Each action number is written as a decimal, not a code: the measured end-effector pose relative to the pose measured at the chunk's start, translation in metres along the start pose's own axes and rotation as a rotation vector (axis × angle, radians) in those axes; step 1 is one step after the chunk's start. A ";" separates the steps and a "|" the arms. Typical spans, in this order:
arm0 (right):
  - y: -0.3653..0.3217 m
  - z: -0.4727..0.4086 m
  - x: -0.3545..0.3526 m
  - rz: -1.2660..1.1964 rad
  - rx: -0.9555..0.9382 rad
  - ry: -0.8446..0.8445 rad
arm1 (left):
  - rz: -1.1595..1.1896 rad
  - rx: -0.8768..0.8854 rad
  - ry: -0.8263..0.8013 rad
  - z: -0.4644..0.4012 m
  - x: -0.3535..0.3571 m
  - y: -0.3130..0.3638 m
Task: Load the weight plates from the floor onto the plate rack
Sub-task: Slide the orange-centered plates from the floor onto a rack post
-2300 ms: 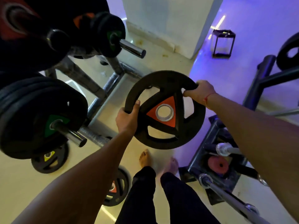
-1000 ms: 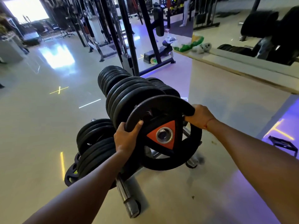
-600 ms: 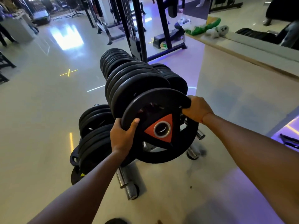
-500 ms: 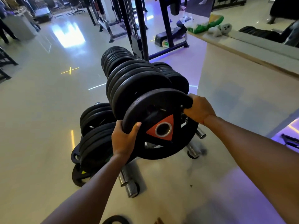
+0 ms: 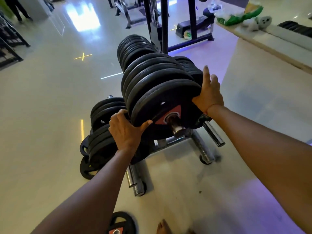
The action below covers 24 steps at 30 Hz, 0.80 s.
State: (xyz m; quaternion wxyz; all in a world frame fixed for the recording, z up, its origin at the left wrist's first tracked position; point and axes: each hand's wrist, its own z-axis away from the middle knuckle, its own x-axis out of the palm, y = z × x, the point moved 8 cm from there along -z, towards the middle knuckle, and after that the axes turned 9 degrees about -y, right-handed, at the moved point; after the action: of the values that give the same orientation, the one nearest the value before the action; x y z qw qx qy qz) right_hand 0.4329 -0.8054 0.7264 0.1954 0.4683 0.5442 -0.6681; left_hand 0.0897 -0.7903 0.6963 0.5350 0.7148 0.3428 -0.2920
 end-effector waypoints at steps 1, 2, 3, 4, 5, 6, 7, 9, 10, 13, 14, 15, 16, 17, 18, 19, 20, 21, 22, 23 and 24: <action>-0.002 -0.008 0.003 0.006 0.023 -0.022 | 0.001 -0.049 0.004 -0.006 0.001 -0.003; -0.002 -0.017 0.006 0.002 0.036 -0.041 | 0.003 -0.093 0.002 -0.011 0.003 -0.006; -0.002 -0.024 0.009 -0.009 0.039 -0.063 | 0.003 -0.120 -0.005 -0.015 0.005 -0.009; -0.002 -0.029 0.011 -0.037 0.030 -0.083 | 0.001 -0.127 -0.015 -0.017 0.008 -0.011; -0.002 -0.032 0.014 -0.078 0.017 -0.108 | 0.000 -0.123 -0.028 -0.018 0.010 -0.012; -0.001 -0.033 0.017 -0.124 -0.005 -0.135 | 0.007 -0.121 -0.037 -0.017 0.012 -0.013; -0.001 -0.034 0.019 -0.163 -0.026 -0.160 | 0.024 -0.124 -0.042 -0.016 0.013 -0.014; -0.003 -0.033 0.019 -0.202 -0.051 -0.181 | 0.086 -0.139 -0.055 -0.015 0.016 -0.015; -0.003 -0.031 0.017 -0.215 -0.056 -0.179 | 0.125 -0.144 -0.069 -0.015 0.017 -0.015; -0.002 -0.012 0.015 -0.319 -0.044 -0.197 | 0.227 -0.136 -0.161 -0.015 0.019 -0.017; -0.001 -0.001 0.018 -0.365 -0.036 -0.207 | 0.228 -0.112 -0.192 -0.013 0.017 -0.020; 0.002 0.014 0.023 -0.408 -0.005 -0.204 | 0.207 -0.077 -0.211 -0.011 0.013 -0.024; 0.007 0.029 0.028 -0.464 0.034 -0.181 | 0.181 -0.046 -0.229 -0.008 0.009 -0.031; 0.013 0.047 0.035 -0.520 0.101 -0.147 | 0.163 -0.026 -0.247 -0.003 0.004 -0.041; 0.022 0.066 0.044 -0.558 0.169 -0.106 | 0.155 -0.016 -0.266 0.002 -0.001 -0.054; 0.029 0.084 0.055 -0.571 0.238 -0.063 | 0.141 -0.010 -0.286 0.008 -0.008 -0.069; 0.035 0.103 0.068 -0.579 0.305 -0.029 | 0.122 0.001 -0.305 0.014 -0.015 -0.086; 0.040 0.123 0.084 -0.576 0.385 -0.002 | 0.097 0.015 -0.327 0.020 -0.022 -0.104; 0.044 0.144 0.102 -0.579 0.458 0.030 | 0.076 0.033 -0.351 0.028 -0.028 -0.125; 0.043 0.166 0.121 -0.573 0.533 0.052 | 0.062 0.046 -0.378 0.035 -0.034 -0.147; 0.040 0.187 0.142 -0.562 0.589 0.072 | 0.058 0.052 -0.406 0.043 -0.040 -0.171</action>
State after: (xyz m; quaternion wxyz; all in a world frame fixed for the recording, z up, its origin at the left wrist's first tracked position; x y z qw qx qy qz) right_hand 0.3175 -0.9536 0.5798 -0.1564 0.3605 0.4428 -0.8059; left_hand -0.0736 -0.8059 0.6201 0.5827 0.6644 0.1998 -0.4233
